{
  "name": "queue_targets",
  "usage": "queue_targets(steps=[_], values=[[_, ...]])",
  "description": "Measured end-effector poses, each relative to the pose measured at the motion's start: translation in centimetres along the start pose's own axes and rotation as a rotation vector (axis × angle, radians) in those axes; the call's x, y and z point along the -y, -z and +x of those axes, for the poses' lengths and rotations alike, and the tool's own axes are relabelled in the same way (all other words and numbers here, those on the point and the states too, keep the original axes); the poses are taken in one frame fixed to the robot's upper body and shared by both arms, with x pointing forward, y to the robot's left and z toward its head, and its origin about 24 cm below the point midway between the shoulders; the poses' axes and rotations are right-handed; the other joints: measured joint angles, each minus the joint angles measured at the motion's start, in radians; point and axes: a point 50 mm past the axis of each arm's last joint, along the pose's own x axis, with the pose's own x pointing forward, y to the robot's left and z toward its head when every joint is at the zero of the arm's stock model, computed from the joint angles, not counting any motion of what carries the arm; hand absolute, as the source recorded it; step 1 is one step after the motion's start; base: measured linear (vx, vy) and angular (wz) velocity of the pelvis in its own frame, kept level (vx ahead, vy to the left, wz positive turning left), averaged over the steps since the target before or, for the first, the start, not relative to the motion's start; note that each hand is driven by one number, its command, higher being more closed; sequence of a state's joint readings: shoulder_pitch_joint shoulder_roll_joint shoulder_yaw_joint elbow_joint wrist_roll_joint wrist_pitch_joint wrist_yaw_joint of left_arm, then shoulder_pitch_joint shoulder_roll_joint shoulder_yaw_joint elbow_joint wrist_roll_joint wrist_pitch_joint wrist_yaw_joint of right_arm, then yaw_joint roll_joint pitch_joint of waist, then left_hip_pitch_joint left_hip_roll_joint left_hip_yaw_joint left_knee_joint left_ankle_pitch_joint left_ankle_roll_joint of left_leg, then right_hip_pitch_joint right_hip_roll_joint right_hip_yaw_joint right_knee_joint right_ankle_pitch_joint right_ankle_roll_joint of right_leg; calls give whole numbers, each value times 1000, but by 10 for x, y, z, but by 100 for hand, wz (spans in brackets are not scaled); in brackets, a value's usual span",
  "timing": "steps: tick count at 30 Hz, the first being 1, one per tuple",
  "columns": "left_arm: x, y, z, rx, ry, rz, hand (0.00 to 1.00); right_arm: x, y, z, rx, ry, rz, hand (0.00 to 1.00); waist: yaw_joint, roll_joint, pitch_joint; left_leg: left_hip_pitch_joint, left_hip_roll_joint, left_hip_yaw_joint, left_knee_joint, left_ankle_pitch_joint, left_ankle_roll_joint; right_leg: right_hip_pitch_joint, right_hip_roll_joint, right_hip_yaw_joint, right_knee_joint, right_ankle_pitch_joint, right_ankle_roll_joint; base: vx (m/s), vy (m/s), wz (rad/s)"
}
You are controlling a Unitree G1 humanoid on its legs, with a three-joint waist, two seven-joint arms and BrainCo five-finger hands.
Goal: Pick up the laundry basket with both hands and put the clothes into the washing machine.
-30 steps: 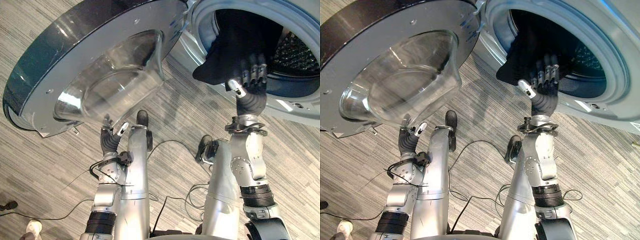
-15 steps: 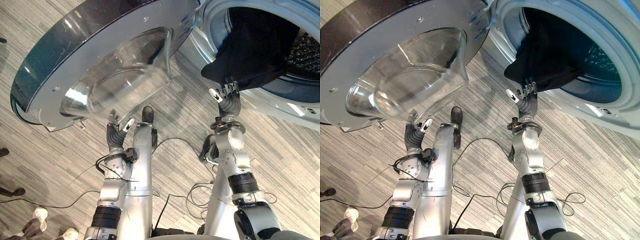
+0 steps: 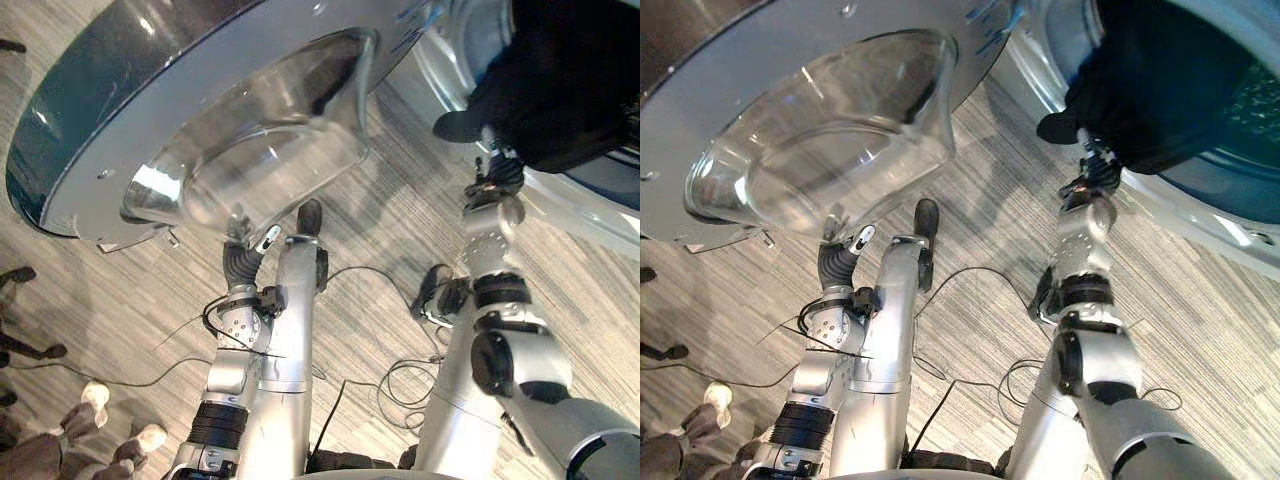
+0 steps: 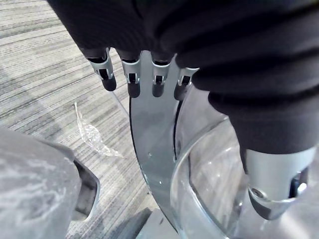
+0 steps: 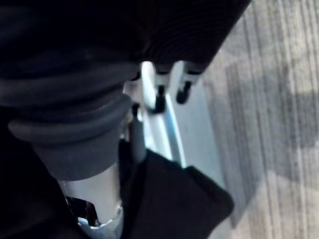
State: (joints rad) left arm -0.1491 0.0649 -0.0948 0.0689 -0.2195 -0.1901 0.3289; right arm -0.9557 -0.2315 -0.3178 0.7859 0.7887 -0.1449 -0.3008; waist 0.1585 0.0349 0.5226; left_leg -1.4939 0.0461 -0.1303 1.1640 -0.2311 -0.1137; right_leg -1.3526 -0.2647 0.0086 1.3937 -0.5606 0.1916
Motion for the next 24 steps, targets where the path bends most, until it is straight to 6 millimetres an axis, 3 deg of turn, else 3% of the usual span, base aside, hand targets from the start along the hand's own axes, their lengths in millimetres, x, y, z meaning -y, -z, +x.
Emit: queue_targets(steps=[3,4,16,22,24], values=[[4,-2,-1,16,20,-13,0,-1,-9,6,-10,35,37,0,15,4,1,-20,-1,-2,20,0,1,-21,0,7,25,-1,0,-44,3,-1],[5,-4,-2,21,23,-17,0,0,-13,7,-16,36,40,100,18,4,0,-28,-1,-2,26,-1,3,-29,0,9,31,-1,0,-42,6,1],[-3,-20,-16,78,-8,-115,0,-19,-51,8,10,50,250,100,18,11,-4,-143,7,30,79,38,29,-139,-2,50,64,51,18,-47,22,-3],[-21,-22,-12,76,-98,-104,0,-10,-72,-19,130,2,225,100,10,6,-1,-184,15,44,94,41,36,-165,-4,60,58,68,31,-9,8,-2],[-33,-7,-13,13,-160,-42,0,-8,-76,-29,171,-8,199,100,4,1,2,-193,12,54,95,45,45,-174,3,82,56,69,33,17,5,6]])
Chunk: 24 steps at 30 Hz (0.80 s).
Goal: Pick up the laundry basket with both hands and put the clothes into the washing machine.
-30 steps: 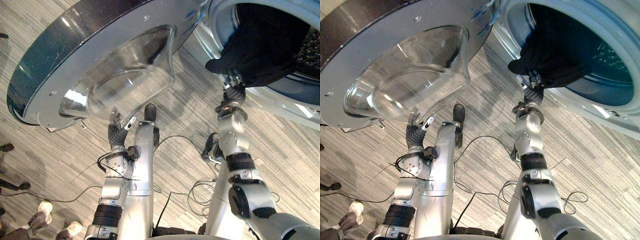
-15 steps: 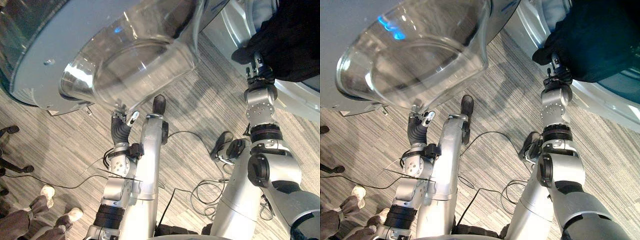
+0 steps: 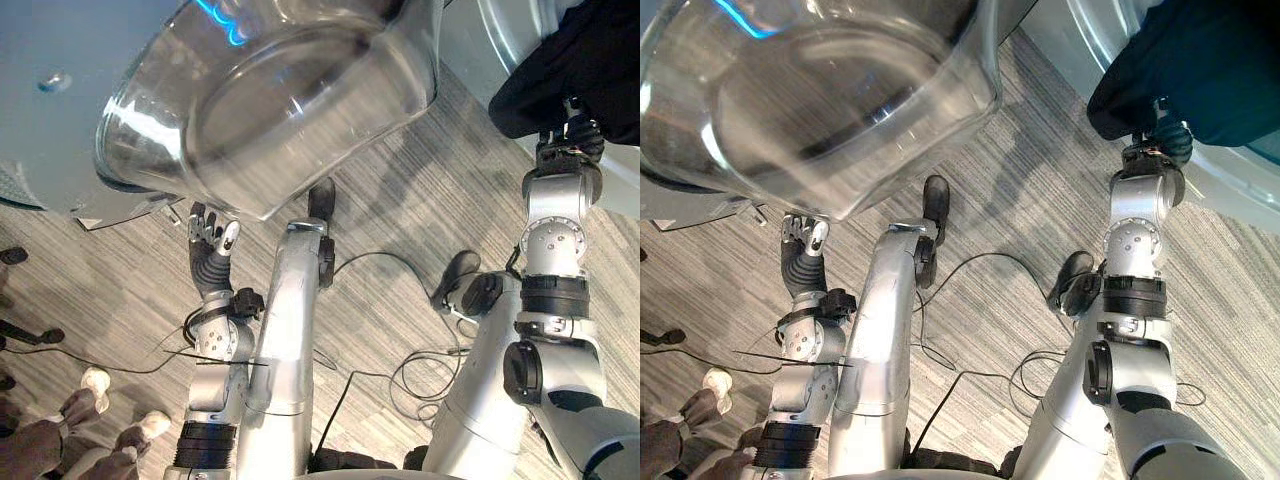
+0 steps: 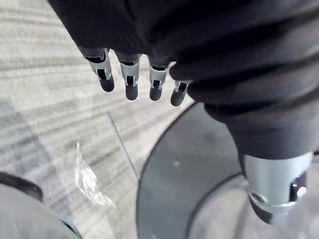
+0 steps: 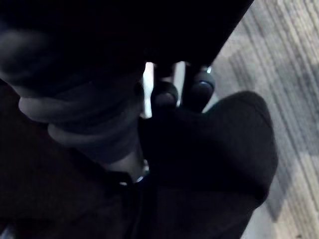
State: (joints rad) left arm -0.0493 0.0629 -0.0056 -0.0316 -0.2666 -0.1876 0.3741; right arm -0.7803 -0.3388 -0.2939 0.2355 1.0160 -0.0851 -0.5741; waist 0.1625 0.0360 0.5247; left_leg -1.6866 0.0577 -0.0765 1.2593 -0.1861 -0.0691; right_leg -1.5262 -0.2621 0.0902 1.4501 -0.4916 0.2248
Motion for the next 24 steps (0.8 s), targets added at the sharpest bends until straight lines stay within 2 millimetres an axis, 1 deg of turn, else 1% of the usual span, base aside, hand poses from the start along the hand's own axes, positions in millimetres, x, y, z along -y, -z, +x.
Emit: queue_targets(steps=[1,2,3,4,5,6,7,8,9,10,11,12,13,15,16,17,20,24], values=[[-6,7,-3,-43,-12,30,0,0,-1,-4,13,-7,-20,100,-8,-1,1,-5,-3,0,1,1,1,0,0,3,-4,0,0,34,7,8],[-8,8,-4,-53,-15,42,0,-1,0,-5,22,-9,-41,100,-15,-2,1,-9,-5,1,3,1,2,0,1,5,-5,0,0,26,16,3],[-11,9,-6,-54,-16,61,0,-3,-6,-9,69,-26,-61,100,-21,-3,2,-12,-5,3,8,0,4,0,2,9,-5,0,0,0,0,0],[-14,9,-7,-54,-21,74,0,-4,-5,-11,64,-30,-74,100,-30,-7,4,-12,-6,4,11,-1,5,2,2,12,-5,0,1,0,0,0],[-19,11,-11,-61,-35,98,0,-8,-11,-14,109,-59,-89,100,-43,-8,4,-12,-6,9,14,-1,8,3,0,16,-5,3,6,-22,21,-3],[-22,13,-13,-72,-40,107,0,-17,-29,-15,202,-109,-80,100,-46,-8,5,-12,-6,13,14,-3,12,2,0,22,-5,6,13,-42,26,-5],[-27,16,-17,-87,-53,118,0,-43,-76,-16,420,-222,-69,100,-58,-8,4,-12,-6,19,15,-2,17,1,0,29,-5,11,22,-48,21,-5],[-31,18,-19,-97,-64,127,0,-62,-103,-17,532,-283,-56,100,-69,-7,4,-12,-6,23,15,0,22,0,0,34,-6,13,26,-63,19,-6],[-38,21,-21,-115,-85,142,0,-100,-157,-22,745,-365,-39,100,-88,-7,4,-9,-4,32,12,-1,27,-4,0,44,-7,16,31,-72,4,-5],[-42,23,-19,-124,-89,160,0,-126,-189,-22,826,-403,7,100,-95,-7,4,3,8,47,5,-1,27,-3,2,53,-8,22,31,-73,-11,-4],[-42,24,-17,-127,-86,167,0,-136,-191,-17,819,-401,-5,100,-93,-8,4,11,16,55,-1,-1,27,0,1,54,-11,24,31,-61,-40,0],[-43,26,-16,-132,-84,176,0,-146,-190,-14,800,-404,26,100,-92,-8,4,23,25,64,-16,-1,28,7,3,54,-21,28,31,-34,-49,2],[-43,28,-13,-137,-77,183,0,-153,-180,-11,734,-410,84,100,-87,-8,4,37,36,76,-42,3,29,10,4,54,-39,36,33,-21,-62,-1],[-41,29,-13,-144,-70,168,0,-166,-169,-9,653,-432,98,100,-68,-8,4,48,49,79,-75,31,31,10,18,49,-65,49,40,7,-61,-12],[-41,29,-13,-147,-72,158,0,-171,-165,-10,640,-441,105,100,-67,-8,4,49,49,79,-80,34,25,12,18,45,-67,49,39,27,-43,-6],[-41,29,-13,-149,-72,153,0,-177,-163,-12,626,-457,121,100,-67,-8,4,51,49,74,-84,39,28,16,18,37,-67,46,34,31,-20,5],[-40,28,-12,-145,-68,154,0,-188,-157,-17,602,-493,154,100,-65,-8,4,58,49,58,-89,46,28,32,16,13,-68,35,15,49,-25,7],[-38,25,-8,-128,-65,151,0,-192,-151,-18,603,-502,145,100,-66,-7,3,64,50,49,-91,47,26,41,15,0,-61,24,2,20,-16,6]])
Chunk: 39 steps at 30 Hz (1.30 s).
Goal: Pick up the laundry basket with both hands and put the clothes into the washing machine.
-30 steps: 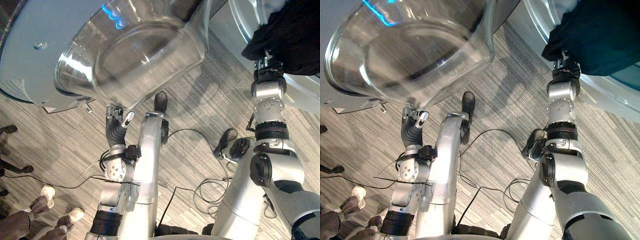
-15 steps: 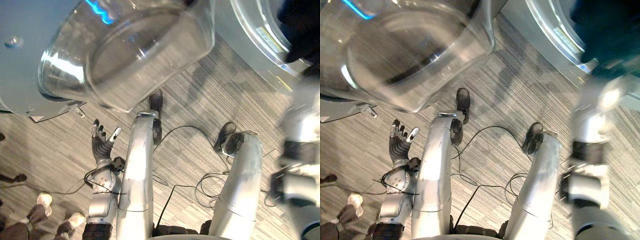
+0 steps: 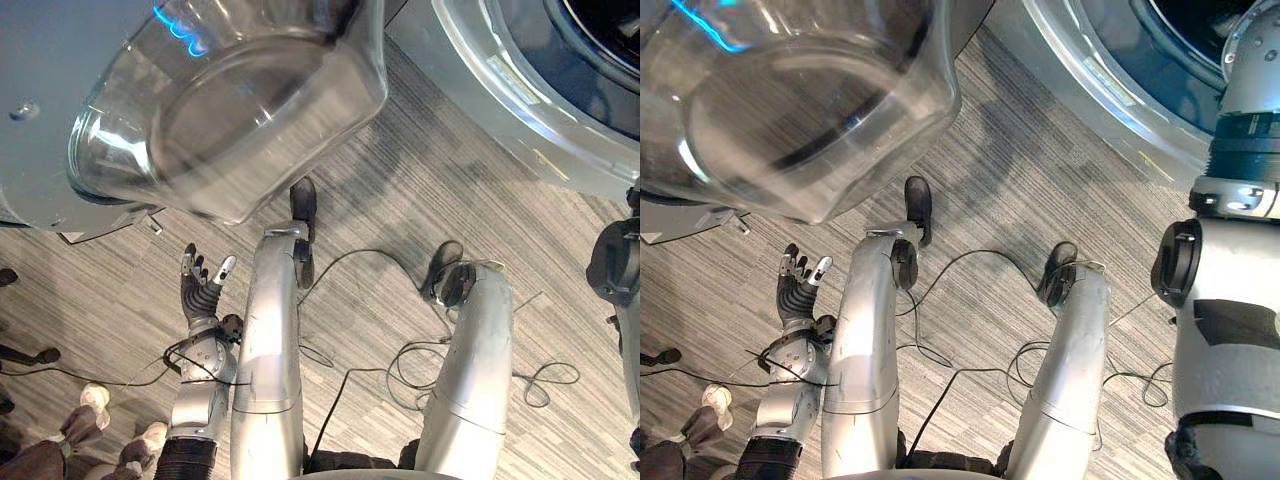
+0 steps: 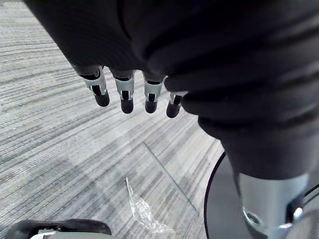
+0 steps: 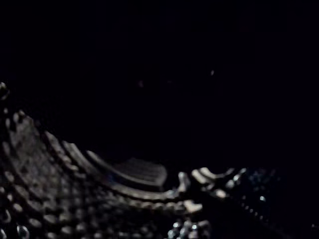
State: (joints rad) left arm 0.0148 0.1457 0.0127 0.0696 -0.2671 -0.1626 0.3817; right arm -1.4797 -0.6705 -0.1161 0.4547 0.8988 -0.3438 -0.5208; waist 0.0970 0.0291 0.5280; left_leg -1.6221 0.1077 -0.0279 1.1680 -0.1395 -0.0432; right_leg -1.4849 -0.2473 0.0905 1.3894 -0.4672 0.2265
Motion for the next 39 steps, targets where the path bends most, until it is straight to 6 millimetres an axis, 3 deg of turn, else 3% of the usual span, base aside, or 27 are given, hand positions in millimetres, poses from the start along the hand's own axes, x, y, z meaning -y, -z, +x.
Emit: queue_targets(steps=[1,5,13,18,23,26,30,31,33,36,39], values=[[0,0,0,1,-5,-1,0,5,5,0,-15,20,-11,0,0,0,0,3,0,0,-2,0,-1,1,0,0,3,-1,-1,0,0,0],[3,-3,4,10,-8,-11,0,29,24,0,-88,139,-29,0,1,6,-4,20,1,-5,-17,-1,-12,14,1,-6,1,-3,-4,0,0,0],[3,-3,6,2,-13,-32,0,54,35,2,-173,259,-22,0,2,7,-4,23,7,-7,-13,6,-10,21,3,-12,-2,-4,-8,0,0,0],[1,-3,7,6,-9,-23,0,57,39,4,-225,149,-218,0,2,8,-5,23,14,-10,6,-5,-4,28,8,-14,3,-6,-10,3,9,-5],[1,-3,7,6,-8,-22,0,65,44,0,-252,102,-271,0,2,13,-11,27,16,-10,14,-17,-2,32,10,-11,7,-6,-10,-6,3,-2],[1,-3,7,6,-4,-21,0,84,51,-11,-288,63,-418,0,2,14,-35,27,17,-7,15,-20,-2,31,10,-8,6,-9,-15,3,0,-1],[0,-4,8,13,-3,-14,0,82,49,-30,-247,-158,-756,0,2,15,-38,26,26,-7,24,-21,-1,31,19,-7,6,-8,-11,9,0,-5],[0,-5,8,18,-2,-14,0,90,50,-37,-243,-180,-808,0,1,14,-41,26,26,-7,24,-21,-2,32,19,-7,7,-8,-12,0,0,0],[0,-6,8,22,0,-12,0,102,52,-43,-277,-159,-810,0,0,14,-41,27,26,-7,25,-20,-2,32,19,-7,9,-8,-13,0,0,0],[0,-6,8,24,16,-7,0,110,55,-49,-287,-191,-953,0,0,14,-41,32,26,-10,25,-21,-1,37,19,-10,11,-9,-15,0,0,0],[0,-6,8,25,19,-5,0,123,62,-78,-341,-186,-896,0,-2,14,-41,51,26,-11,22,-21,-2,58,20,-12,7,-10,-16,0,0,0]])
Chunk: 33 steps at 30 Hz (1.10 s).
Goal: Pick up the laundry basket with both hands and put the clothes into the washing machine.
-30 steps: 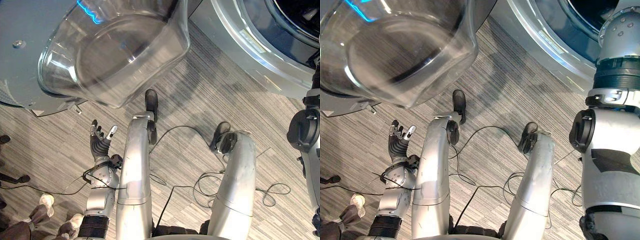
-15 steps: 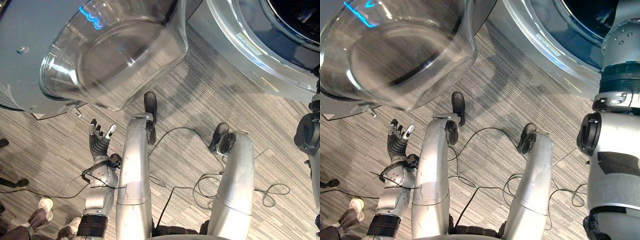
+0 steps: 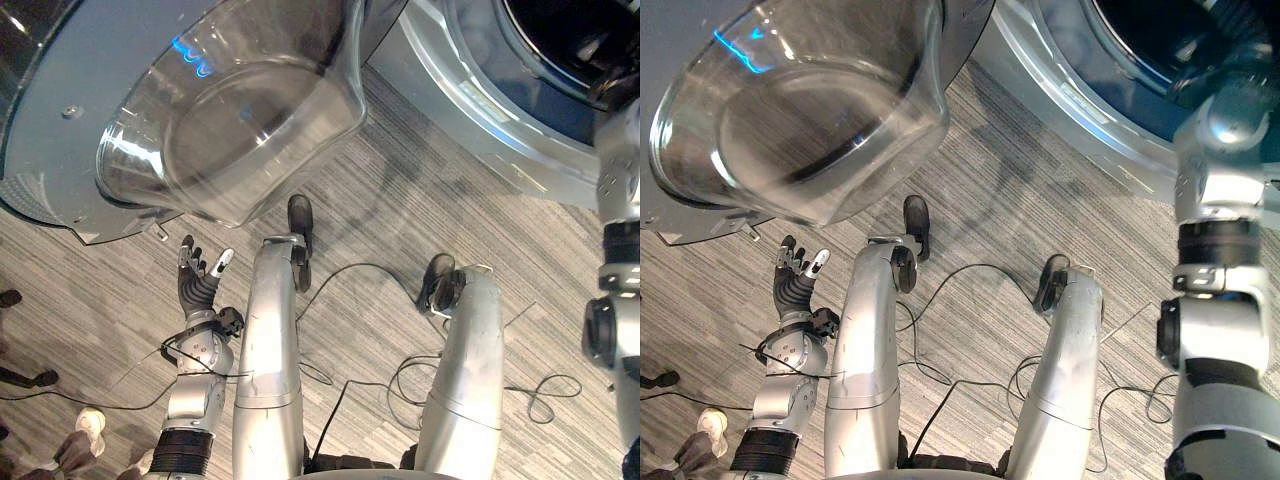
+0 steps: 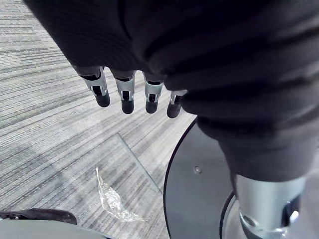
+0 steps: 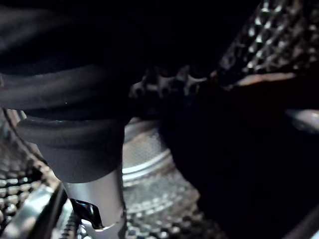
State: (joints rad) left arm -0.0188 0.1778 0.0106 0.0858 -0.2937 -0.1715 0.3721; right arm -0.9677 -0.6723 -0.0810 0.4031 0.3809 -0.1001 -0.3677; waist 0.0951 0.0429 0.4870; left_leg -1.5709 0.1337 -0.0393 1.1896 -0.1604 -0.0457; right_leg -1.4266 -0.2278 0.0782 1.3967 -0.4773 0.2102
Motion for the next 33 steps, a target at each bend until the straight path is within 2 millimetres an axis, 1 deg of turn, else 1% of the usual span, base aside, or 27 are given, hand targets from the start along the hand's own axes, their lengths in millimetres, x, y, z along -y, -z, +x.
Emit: queue_targets(steps=[1,2,4,5,6,7,8,9,10,11,12,15,16,17,18,19,20,21,22,24,25,26,27,28,30,31,33], values=[[0,0,0,1,1,1,0,-3,3,-7,-3,-18,8,0,0,0,0,7,0,1,-3,-1,0,5,0,0,-2,0,0,0,0,0],[0,0,0,3,3,3,0,-7,9,-19,-11,-44,21,0,0,-2,-1,16,1,2,-7,-3,0,14,1,0,-6,0,0,0,0,0],[3,-2,0,13,14,18,0,-15,26,-52,-57,-90,55,0,-2,-3,-2,54,4,4,-29,-7,-4,49,2,-4,-28,-3,-7,0,0,0],[4,-2,-1,15,19,22,0,-16,32,-60,-75,-96,62,0,-2,-3,-2,67,5,5,-37,-7,-4,62,2,-6,-35,-2,-8,22,-26,-3],[9,-1,-2,10,33,14,0,-17,45,-80,-123,-103,71,0,-4,-6,-6,94,7,7,-52,-7,-5,89,2,-11,-53,-1,-10,33,-27,-2],[19,4,-7,-12,75,15,0,-18,60,-102,-190,-105,92,0,-9,-8,-19,117,9,7,-73,-6,-6,115,2,-20,-76,2,-13,38,-21,-2],[22,5,-8,-14,87,23,0,-17,68,-115,-230,-104,102,0,-11,-12,-30,128,8,6,-84,-5,-8,126,4,-24,-90,5,-19,57,-20,-2],[25,7,-9,-19,106,26,0,-18,83,-140,-306,-100,131,0,-14,-23,-41,162,12,10,-110,-3,-10,158,6,-30,-116,10,-26,82,-27,-4],[29,10,-11,-33,119,22,0,-19,92,-159,-363,-99,151,0,-21,-24,-42,195,16,10,-127,-4,-12,194,7,-38,-138,12,-28,109,-38,-8],[36,14,-14,-55,142,23,0,-19,102,-184,-439,-95,187,0,-25,-26,-44,240,23,12,-150,-3,-16,244,11,-47,-173,19,-26,121,-40,-12],[40,18,-16,-71,156,26,0,-19,109,-203,-497,-91,206,0,-26,-29,-46,277,26,13,-169,-3,-17,279,16,-50,-198,27,-31,101,-30,-11],[47,44,-26,-194,141,21,0,-18,124,-259,-683,-52,278,0,-30,-34,-50,401,38,19,-241,-2,-21,413,25,-75,-291,47,-43,108,-31,-10],[44,54,-28,-238,127,34,0,-17,129,-283,-762,-32,302,0,-30,-39,-52,460,41,19,-280,2,-28,476,35,-86,-342,60,-46,112,-32,-12],[41,61,-30,-270,121,53,0,-16,133,-300,-824,-16,315,0,-32,-48,-58,507,41,20,-314,5,-32,523,37,-95,-380,71,-55,133,-46,-6],[39,70,-33,-307,116,76,0,-14,138,-319,-894,0,320,0,-35,-57,-64,568,42,22,-356,12,-38,587,39,-106,-427,81,-53,133,-59,-1],[35,79,-36,-342,116,118,0,-11,143,-336,-959,10,307,0,-34,-69,-74,626,44,29,-397,20,-39,642,41,-112,-471,96,-66,139,-74,-5],[27,89,-40,-389,104,153,0,-8,150,-354,-1035,22,289,0,-33,-83,-88,700,50,44,-451,30,-41,712,46,-117,-535,117,-70,116,-63,-13],[23,94,-42,-411,98,172,0,-7,154,-363,-1071,29,273,0,-34,-87,-94,739,56,49,-478,33,-42,753,53,-119,-573,129,-68,109,-49,-24],[15,105,-47,-465,79,204,0,0,161,-382,-1146,23,206,0,-38,-96,-119,809,63,62,-531,37,-45,825,60,-124,-647,154,-69,78,-26,-25],[4,121,-57,-543,53,243,0,15,170,-410,-1267,57,122,0,-52,-109,-154,925,75,98,-617,50,-44,937,73,-118,-765,199,-75,125,-15,-37],[-5,130,-65,-591,39,274,0,29,174,-428,-1337,90,62,0,-58,-118,-183,1001,81,127,-672,57,-43,1004,79,-104,-840,228,-74,150,1,-44],[-9,135,-69,-617,41,294,0,37,175,-436,-1369,115,33,0,-62,-119,-199,1032,82,140,-698,61,-45,1032,81,-99,-876,242,-73,178,15,-51],[-20,144,-79,-680,33,330,0,58,174,-457,-1454,195,-20,0,-75,-119,-237,1099,89,169,-751,70,-51,1092,86,-91,-958,275,-78,150,8,-38],[-25,148,-82,-703,23,339,0,66,174,-465,-1488,225,-40,0,-81,-120,-254,1124,91,183,-771,72,-52,1111,88,-85,-987,287,-77,184,13,-56],[-42,161,-97,-814,-31,350,0,93,167,-494,-1603,367,-101,0,-87,-118,-310,1231,96,258,-859,90,-54,1178,91,-45,-1091,335,-81,161,16,-69],[-45,164,-101,-842,-44,348,0,99,166,-500,-1624,407,-109,0,-89,-118,-324,1259,96,282,-883,95,-57,1190,91,-36,-1113,346,-78,151,12,-85],[-55,171,-114,-920,-95,342,0,115,160,-511,-1658,518,-124,0,-101,-107,-360,1353,104,364,-950,104,-66,1235,100,13,-1177,387,-84,121,12,-102]])
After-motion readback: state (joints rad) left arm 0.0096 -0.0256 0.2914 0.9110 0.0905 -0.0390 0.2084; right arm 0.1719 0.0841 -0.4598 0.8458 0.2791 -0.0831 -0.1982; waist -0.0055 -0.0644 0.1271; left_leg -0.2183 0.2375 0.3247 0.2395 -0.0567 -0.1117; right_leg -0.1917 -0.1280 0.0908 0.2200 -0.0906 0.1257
